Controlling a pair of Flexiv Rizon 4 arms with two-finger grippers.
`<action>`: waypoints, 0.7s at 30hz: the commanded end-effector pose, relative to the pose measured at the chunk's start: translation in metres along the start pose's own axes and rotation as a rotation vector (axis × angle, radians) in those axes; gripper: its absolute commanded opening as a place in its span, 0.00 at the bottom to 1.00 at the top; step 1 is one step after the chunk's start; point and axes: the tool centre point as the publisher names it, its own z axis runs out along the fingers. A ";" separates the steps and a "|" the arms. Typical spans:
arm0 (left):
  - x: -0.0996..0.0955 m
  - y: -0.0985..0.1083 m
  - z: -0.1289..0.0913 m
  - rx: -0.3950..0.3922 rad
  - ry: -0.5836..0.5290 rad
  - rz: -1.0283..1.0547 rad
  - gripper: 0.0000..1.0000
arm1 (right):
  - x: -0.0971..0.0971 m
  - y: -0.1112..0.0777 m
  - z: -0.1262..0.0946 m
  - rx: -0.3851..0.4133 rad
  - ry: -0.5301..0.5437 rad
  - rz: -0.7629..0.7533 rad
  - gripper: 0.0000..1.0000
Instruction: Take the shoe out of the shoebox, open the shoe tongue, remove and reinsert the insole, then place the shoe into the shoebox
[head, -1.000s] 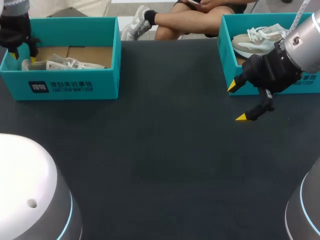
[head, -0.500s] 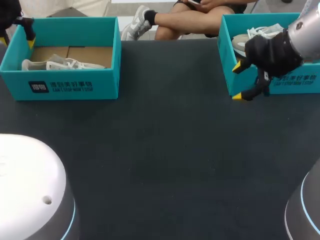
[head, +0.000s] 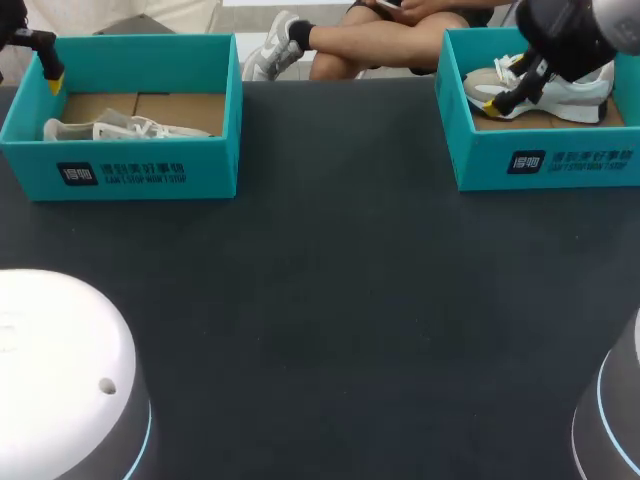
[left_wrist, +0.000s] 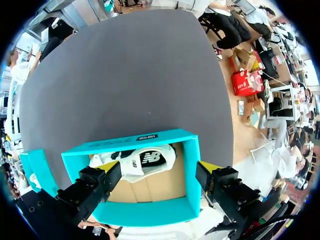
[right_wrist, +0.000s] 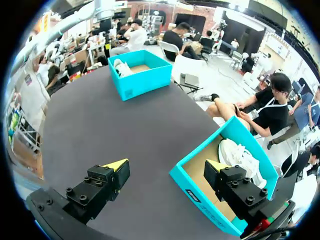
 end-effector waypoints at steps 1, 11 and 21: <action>0.000 -0.005 0.001 -0.026 0.002 0.000 1.00 | 0.011 -0.002 0.002 -0.020 -0.129 0.176 1.00; 0.000 -0.005 0.001 -0.026 0.002 0.000 1.00 | 0.011 -0.002 0.002 -0.020 -0.129 0.176 1.00; 0.000 -0.005 0.001 -0.026 0.002 0.000 1.00 | -0.068 -0.006 0.035 -0.049 -0.333 0.466 1.00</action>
